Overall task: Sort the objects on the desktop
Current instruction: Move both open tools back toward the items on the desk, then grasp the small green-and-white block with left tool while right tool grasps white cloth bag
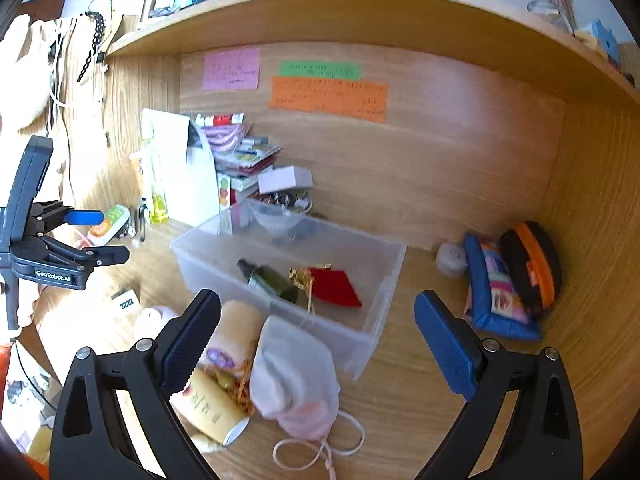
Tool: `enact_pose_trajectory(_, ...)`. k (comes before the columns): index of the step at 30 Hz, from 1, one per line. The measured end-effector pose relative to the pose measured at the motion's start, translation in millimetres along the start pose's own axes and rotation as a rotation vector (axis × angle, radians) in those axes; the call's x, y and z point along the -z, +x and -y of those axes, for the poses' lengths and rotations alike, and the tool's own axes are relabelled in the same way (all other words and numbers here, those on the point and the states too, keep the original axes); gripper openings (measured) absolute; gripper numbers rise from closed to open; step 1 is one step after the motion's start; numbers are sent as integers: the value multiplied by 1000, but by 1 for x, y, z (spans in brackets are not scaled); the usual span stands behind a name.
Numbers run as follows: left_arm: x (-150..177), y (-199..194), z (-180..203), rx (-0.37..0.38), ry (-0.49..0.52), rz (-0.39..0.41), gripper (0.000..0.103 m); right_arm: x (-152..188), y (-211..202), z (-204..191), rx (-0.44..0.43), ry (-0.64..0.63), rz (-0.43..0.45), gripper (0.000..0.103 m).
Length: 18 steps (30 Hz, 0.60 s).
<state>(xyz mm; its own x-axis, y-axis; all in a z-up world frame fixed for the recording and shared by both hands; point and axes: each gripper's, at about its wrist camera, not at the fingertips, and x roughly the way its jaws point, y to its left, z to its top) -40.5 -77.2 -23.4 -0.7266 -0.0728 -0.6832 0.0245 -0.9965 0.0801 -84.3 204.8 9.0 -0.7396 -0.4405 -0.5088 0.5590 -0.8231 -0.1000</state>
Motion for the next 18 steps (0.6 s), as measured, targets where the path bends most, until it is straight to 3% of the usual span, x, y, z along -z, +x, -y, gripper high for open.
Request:
enact_pose_trajectory(10, 41, 15, -4, 8, -5, -87, 92, 43, 21, 2, -28, 55, -126, 97)
enact_pose_trajectory(18, 53, 30, -10, 12, -22, -131, 92, 69, 61, 4, -13, 43, -277, 97)
